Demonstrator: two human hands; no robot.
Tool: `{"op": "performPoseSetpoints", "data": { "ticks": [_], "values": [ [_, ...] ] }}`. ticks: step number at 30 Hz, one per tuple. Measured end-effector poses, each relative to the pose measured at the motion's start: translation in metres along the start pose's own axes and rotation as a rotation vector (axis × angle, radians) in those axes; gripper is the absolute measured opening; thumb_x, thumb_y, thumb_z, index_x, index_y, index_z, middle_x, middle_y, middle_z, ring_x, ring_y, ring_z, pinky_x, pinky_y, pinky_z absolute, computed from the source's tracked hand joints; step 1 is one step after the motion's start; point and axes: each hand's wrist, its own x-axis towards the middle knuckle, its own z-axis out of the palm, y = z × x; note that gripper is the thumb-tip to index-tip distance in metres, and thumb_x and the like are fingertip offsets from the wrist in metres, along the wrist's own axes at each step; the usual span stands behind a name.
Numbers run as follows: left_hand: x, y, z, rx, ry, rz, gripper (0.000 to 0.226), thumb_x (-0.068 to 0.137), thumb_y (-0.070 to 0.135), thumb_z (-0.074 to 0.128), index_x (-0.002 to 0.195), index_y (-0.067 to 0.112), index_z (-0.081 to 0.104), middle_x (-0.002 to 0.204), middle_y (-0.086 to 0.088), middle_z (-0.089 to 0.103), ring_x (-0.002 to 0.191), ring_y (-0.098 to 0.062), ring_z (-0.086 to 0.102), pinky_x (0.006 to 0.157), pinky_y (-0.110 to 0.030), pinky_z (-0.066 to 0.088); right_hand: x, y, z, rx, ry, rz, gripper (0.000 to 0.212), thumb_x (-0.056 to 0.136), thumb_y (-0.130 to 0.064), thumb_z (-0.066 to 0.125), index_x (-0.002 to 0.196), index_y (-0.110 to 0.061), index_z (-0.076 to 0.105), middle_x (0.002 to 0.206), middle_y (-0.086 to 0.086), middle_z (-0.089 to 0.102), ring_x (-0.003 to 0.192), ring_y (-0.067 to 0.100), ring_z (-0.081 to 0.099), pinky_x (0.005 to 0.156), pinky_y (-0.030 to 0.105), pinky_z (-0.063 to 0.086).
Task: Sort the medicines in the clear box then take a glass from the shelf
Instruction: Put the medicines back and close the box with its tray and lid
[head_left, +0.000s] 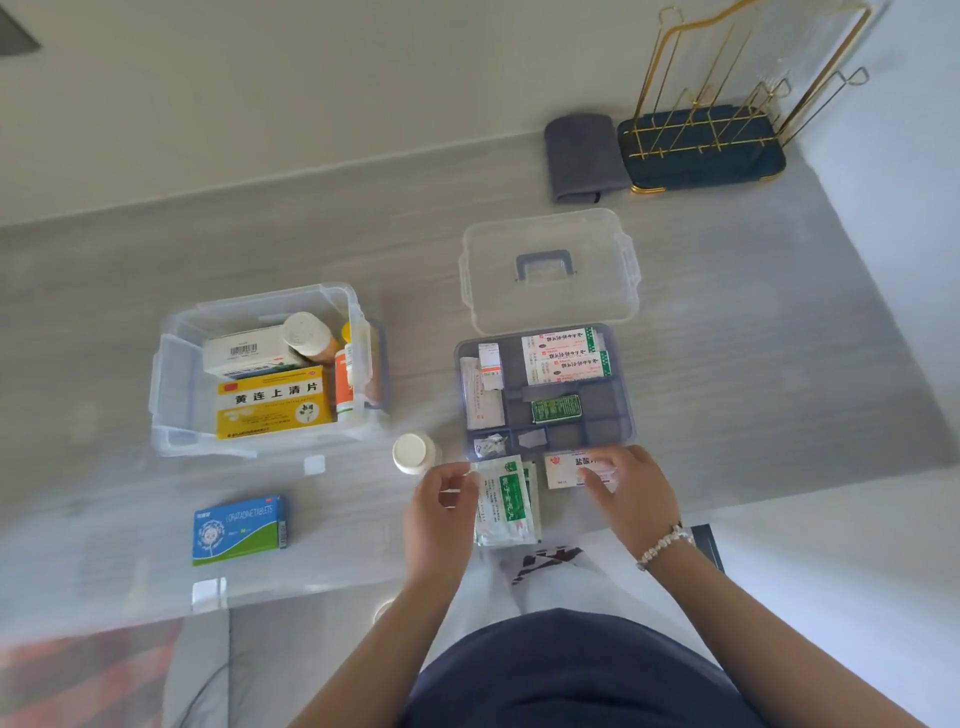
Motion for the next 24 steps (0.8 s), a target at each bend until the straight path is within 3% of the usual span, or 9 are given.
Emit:
{"op": "performPoseSetpoints", "data": {
  "ticks": [2, 5, 8, 10, 19, 24],
  "values": [
    [-0.001, -0.009, 0.007, -0.025, -0.002, -0.074, 0.010, 0.086, 0.028, 0.062, 0.095, 0.028, 0.057, 0.098, 0.005, 0.067, 0.082, -0.002, 0.061, 0.061, -0.014, 0.044, 0.000, 0.002, 0.001, -0.074, 0.065, 0.065, 0.035, 0.081, -0.039, 0.063, 0.106, -0.014, 0.059, 0.108, 0.008, 0.058, 0.102, 0.024, 0.055, 0.077, 0.034, 0.050],
    [0.000, -0.021, 0.019, 0.013, 0.004, -0.179, 0.039, 0.079, 0.033, 0.070, 0.110, 0.017, 0.053, 0.111, -0.004, 0.058, 0.094, -0.016, 0.059, 0.076, -0.031, 0.050, 0.002, 0.004, 0.002, -0.130, 0.095, 0.171, 0.056, 0.075, -0.049, 0.066, 0.110, -0.008, 0.053, 0.113, 0.013, 0.054, 0.107, 0.030, 0.049, 0.082, 0.038, 0.049],
    [0.002, -0.022, 0.029, 0.085, 0.037, -0.217, 0.063, 0.069, 0.038, 0.077, 0.120, 0.014, 0.047, 0.112, -0.001, 0.050, 0.105, -0.022, 0.053, 0.091, -0.044, 0.050, 0.006, 0.005, 0.003, -0.088, 0.089, 0.246, 0.068, 0.070, -0.051, 0.070, 0.112, -0.003, 0.048, 0.112, 0.017, 0.052, 0.107, 0.032, 0.048, 0.086, 0.041, 0.049],
    [0.004, -0.020, 0.034, 0.166, 0.042, -0.223, 0.070, 0.063, 0.042, 0.080, 0.117, 0.016, 0.044, 0.108, 0.001, 0.045, 0.107, -0.023, 0.049, 0.094, -0.044, 0.047, 0.010, 0.005, 0.004, -0.065, 0.099, 0.263, 0.070, 0.066, -0.049, 0.073, 0.110, -0.002, 0.046, 0.109, 0.016, 0.053, 0.104, 0.032, 0.049, 0.085, 0.042, 0.049],
    [0.009, -0.012, 0.044, 0.294, -0.014, -0.260, 0.060, 0.063, 0.041, 0.080, 0.106, 0.015, 0.047, 0.100, -0.001, 0.048, 0.098, -0.021, 0.046, 0.092, -0.040, 0.047, 0.013, 0.002, 0.010, 0.125, 0.047, 0.370, 0.067, 0.059, -0.045, 0.081, 0.105, -0.007, 0.048, 0.101, 0.010, 0.060, 0.093, 0.029, 0.060, 0.083, 0.045, 0.053],
    [0.009, -0.010, 0.040, 0.270, -0.065, -0.256, 0.040, 0.068, 0.039, 0.076, 0.094, 0.020, 0.053, 0.093, 0.001, 0.054, 0.087, -0.022, 0.057, 0.076, -0.042, 0.055, 0.011, 0.006, 0.015, 0.196, 0.016, 0.387, 0.059, 0.065, -0.043, 0.078, 0.107, -0.009, 0.053, 0.106, 0.010, 0.061, 0.097, 0.028, 0.059, 0.086, 0.044, 0.052]
  ]
}}
